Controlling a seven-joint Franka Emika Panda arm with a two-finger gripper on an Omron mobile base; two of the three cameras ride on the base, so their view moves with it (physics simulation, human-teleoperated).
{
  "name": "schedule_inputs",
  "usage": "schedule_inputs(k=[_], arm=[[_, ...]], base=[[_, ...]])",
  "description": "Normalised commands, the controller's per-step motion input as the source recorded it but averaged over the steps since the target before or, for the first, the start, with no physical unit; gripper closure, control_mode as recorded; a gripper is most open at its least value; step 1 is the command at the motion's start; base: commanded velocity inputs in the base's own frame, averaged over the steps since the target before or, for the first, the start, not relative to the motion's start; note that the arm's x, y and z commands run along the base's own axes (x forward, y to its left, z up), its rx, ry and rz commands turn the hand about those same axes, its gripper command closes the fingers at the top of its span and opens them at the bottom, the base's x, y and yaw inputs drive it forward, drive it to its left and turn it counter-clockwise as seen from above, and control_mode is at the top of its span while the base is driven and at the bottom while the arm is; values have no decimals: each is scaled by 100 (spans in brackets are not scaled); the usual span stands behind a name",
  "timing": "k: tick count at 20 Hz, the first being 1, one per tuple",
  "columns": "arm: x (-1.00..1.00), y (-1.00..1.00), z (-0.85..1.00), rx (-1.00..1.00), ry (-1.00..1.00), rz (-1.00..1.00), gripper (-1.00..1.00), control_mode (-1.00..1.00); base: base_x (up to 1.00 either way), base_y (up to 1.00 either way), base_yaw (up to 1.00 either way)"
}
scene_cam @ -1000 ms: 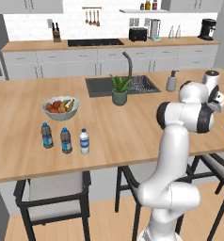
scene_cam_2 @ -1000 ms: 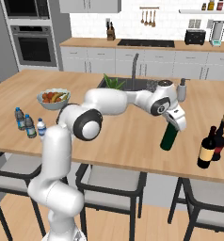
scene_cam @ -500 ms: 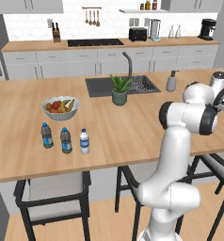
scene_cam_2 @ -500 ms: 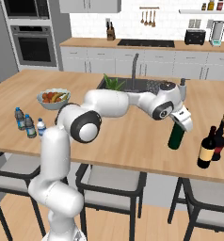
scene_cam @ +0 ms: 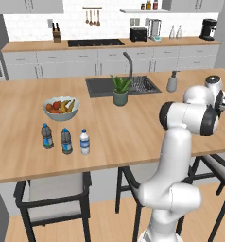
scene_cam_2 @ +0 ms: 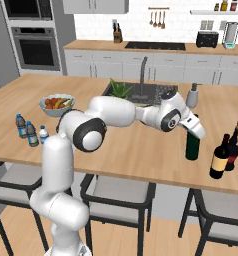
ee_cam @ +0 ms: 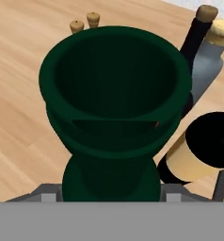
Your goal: Move the plastic bottles in the middle to the plastics group, and the glass bottles in the middle to the glass group.
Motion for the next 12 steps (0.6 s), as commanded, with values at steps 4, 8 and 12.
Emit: schedule_inputs(k=[4, 8, 12], arm=[[14, -36, 0, 1, 3, -8, 100, -100], [2, -42, 2, 0, 4, -12, 100, -100], [0, -23, 6, 0, 4, -11, 100, -100]], base=[[0, 0, 0], [0, 0, 0], [0, 0, 0]])
